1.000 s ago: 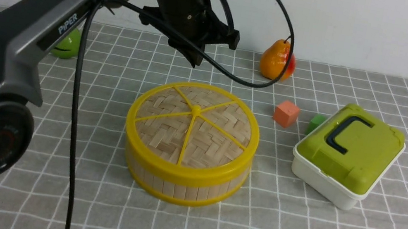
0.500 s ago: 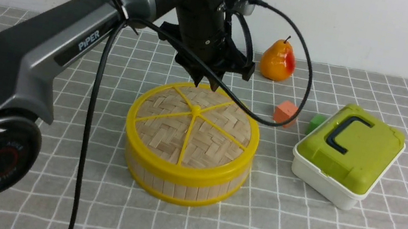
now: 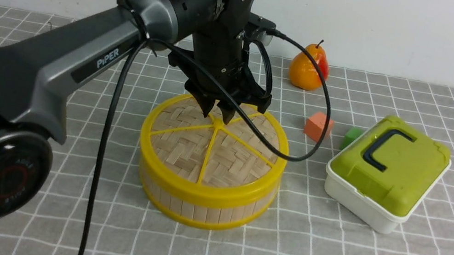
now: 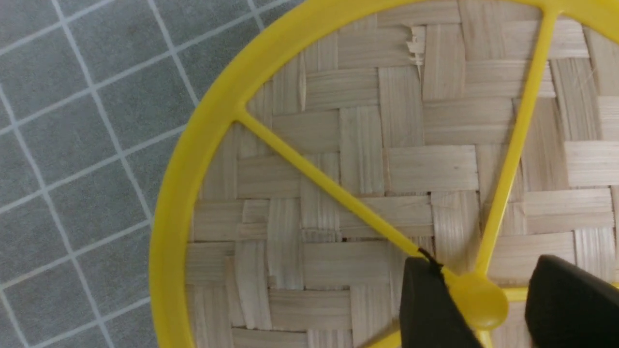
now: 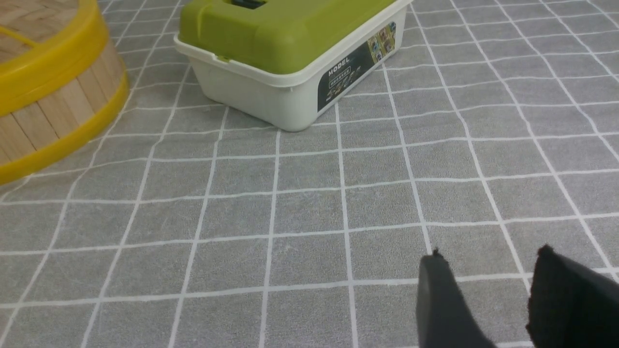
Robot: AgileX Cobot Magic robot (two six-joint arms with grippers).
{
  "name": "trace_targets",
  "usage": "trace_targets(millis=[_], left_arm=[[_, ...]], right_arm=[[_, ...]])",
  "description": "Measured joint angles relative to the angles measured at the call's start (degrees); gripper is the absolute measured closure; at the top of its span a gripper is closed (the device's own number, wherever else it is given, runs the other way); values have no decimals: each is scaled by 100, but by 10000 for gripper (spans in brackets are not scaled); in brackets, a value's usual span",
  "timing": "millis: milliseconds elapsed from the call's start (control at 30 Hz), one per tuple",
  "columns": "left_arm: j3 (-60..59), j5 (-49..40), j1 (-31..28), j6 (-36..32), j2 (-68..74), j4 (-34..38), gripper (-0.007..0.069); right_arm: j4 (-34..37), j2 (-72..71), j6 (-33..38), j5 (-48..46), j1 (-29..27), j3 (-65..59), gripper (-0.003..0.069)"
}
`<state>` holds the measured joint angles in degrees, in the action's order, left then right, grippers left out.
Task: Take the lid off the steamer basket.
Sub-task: Use the left arm to lift the lid of the steamer
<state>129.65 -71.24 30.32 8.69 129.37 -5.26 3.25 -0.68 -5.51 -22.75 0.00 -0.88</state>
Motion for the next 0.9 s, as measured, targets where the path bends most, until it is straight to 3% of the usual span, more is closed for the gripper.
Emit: trace_targets(millis=[300, 467, 900], left_arm=[[1, 6, 0, 0, 152, 128, 369], [19, 6, 0, 0, 162, 105, 512], [115, 1, 6, 4, 60, 22, 515]], right_arm=[[0, 0, 0, 0, 0, 0, 418], [0, 0, 0, 0, 0, 0, 418], [0, 0, 0, 0, 0, 0, 418]])
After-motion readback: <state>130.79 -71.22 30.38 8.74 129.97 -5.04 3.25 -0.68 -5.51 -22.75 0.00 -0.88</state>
